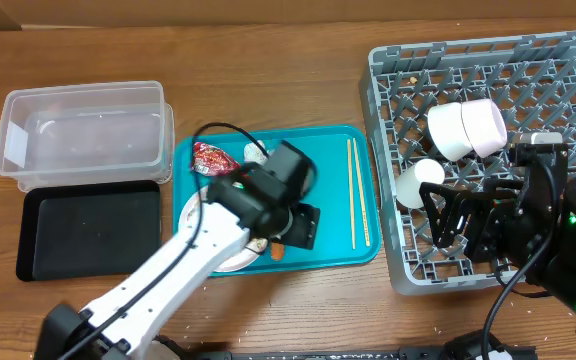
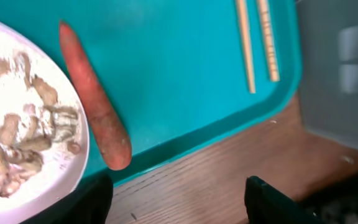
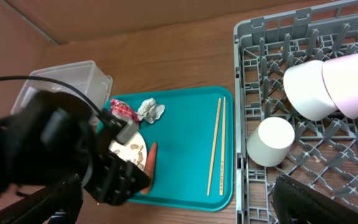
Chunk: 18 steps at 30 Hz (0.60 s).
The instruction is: Sort waste into correct bins and load items into the dishwasher
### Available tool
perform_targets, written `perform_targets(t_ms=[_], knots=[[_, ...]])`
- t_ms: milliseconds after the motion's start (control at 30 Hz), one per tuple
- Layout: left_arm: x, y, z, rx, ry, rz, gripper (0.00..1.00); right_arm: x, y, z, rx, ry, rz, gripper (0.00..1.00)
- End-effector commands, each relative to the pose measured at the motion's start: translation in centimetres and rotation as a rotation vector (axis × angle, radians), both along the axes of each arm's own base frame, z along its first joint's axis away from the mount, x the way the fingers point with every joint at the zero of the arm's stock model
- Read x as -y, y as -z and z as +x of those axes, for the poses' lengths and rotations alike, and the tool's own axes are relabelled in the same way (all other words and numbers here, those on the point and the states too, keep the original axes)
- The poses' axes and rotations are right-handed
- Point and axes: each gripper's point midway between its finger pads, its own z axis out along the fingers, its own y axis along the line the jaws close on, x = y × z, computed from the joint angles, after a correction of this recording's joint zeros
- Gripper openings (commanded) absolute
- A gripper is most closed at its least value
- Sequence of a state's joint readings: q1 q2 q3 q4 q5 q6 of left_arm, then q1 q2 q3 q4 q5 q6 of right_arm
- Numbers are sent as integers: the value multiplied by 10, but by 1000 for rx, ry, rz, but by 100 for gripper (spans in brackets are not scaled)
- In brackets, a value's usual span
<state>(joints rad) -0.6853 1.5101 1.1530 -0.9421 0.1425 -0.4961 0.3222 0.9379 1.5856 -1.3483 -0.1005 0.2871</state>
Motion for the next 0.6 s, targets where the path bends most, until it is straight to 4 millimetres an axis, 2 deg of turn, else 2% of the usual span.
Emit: perform_targets(t_ms=[0, 67, 133, 267, 400, 567], knots=[[5, 12, 17, 32, -188, 56, 70, -1, -6, -2, 21, -11, 5, 100], [22, 18, 23, 31, -178, 8, 65, -1, -6, -2, 21, -11, 5, 100], [30, 25, 29, 36, -191, -7, 62, -1, -6, -2, 21, -11, 5, 100], [26, 33, 31, 14, -226, 11, 62, -1, -6, -2, 21, -11, 5, 100], [5, 24, 32, -6, -259, 46, 61, -1, -6, -2, 20, -11, 5, 100], [-43, -14, 45, 18, -362, 90, 61, -1, -6, -2, 20, -11, 5, 100]])
